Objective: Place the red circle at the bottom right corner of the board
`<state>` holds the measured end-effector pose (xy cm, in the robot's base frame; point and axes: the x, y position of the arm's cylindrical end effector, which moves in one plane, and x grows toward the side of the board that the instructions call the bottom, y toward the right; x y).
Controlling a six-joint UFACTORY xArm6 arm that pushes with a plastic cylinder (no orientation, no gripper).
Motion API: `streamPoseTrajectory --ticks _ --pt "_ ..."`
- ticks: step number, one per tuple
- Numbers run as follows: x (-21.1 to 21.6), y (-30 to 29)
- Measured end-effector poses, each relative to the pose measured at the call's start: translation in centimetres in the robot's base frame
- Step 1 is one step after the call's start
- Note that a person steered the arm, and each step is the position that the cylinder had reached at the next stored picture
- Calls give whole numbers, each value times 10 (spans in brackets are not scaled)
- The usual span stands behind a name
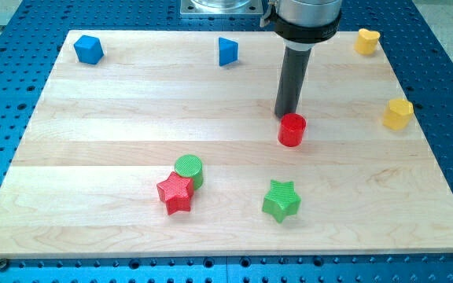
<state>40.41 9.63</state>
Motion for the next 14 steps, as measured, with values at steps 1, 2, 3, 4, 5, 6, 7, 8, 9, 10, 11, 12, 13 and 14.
streamPoseTrajectory --ticks 1,2,3,4,5,6,7,8,9,10,11,12,13,14 --pt "3 -30" --pt "19 -32" --pt "30 17" --pt "33 80" --pt "33 108" --pt "22 81" --pt "14 41" --pt "17 26" --pt "55 55" --pt "96 85" --pt "96 107" --pt "96 102" --pt "94 61" --pt "103 51"
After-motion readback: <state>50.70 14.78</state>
